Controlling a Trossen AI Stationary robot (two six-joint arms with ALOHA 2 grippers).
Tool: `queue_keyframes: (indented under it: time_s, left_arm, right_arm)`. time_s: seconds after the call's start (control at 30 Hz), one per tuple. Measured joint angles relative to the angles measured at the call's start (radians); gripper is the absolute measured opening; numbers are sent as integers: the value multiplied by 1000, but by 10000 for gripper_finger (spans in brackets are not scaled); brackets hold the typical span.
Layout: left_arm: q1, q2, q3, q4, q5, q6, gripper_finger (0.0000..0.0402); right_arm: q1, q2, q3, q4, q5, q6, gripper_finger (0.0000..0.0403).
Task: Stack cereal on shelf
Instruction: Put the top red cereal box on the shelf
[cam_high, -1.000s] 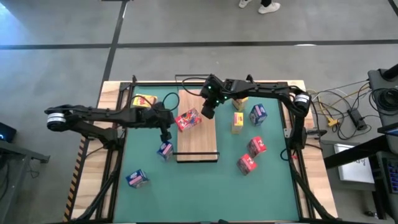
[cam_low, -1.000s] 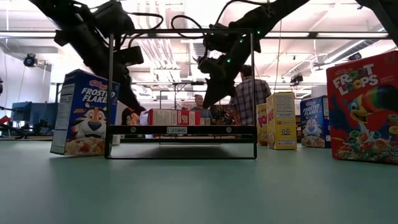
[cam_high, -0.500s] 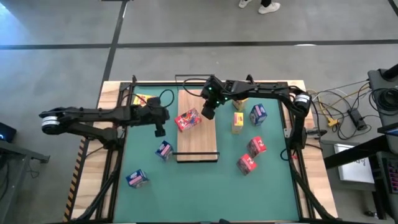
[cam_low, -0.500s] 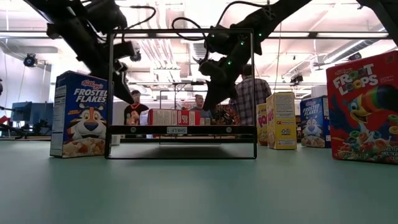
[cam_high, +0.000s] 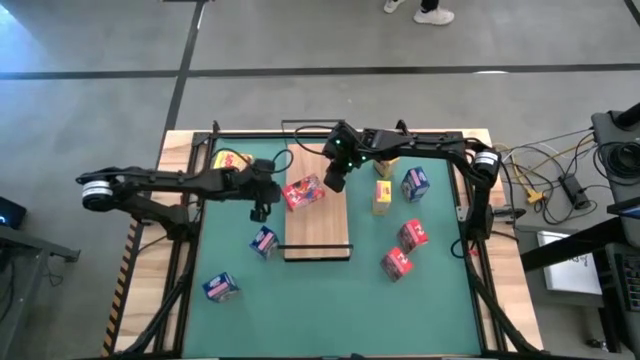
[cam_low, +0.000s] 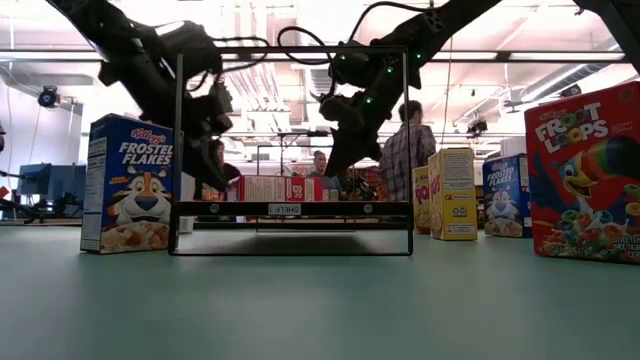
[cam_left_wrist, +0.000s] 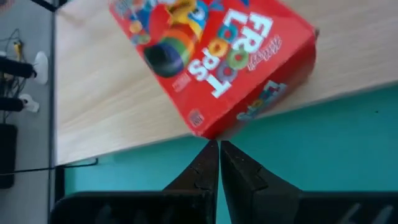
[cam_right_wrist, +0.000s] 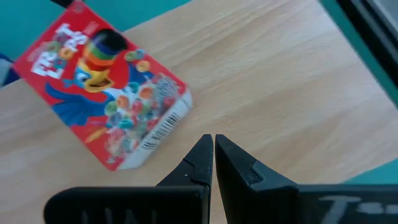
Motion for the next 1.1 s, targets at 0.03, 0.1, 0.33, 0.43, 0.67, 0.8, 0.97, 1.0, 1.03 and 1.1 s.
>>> queue_keyframes:
  time_s: [0.03,0.1,0.33,0.43,0.67,0.8,0.97,1.0,1.03,1.1]
  left_arm:
    - [2,12,0,11,1,0,0]
    - [4,30,0,39,2,1,0]
    - [6,63,0,77,0,-16,0]
    - [5,63,0,86,0,-26,0]
    - [5,62,0,152,34,-49,0]
    - [4,59,0,140,25,-42,0]
    - [6,37,0,97,100,-10,0]
    - [5,38,0,92,132,-9,0]
    - [4,38,0,96,156,-8,0]
    - [4,48,0,126,189,-11,0]
  right_arm:
    - [0,0,0,1,-8,1,9]
    - [0,0,0,7,-9,1,9]
    - [-3,2,-6,6,-5,9,9]
    - [-3,2,-21,5,-8,17,9]
    - [11,22,-74,29,-25,28,9]
    - [15,20,-75,41,-59,29,9]
    - [16,17,-74,41,-60,28,9]
    - [16,17,-74,40,-60,28,9]
    - [16,17,-74,38,-60,28,9]
    - [16,17,-74,37,-60,29,9]
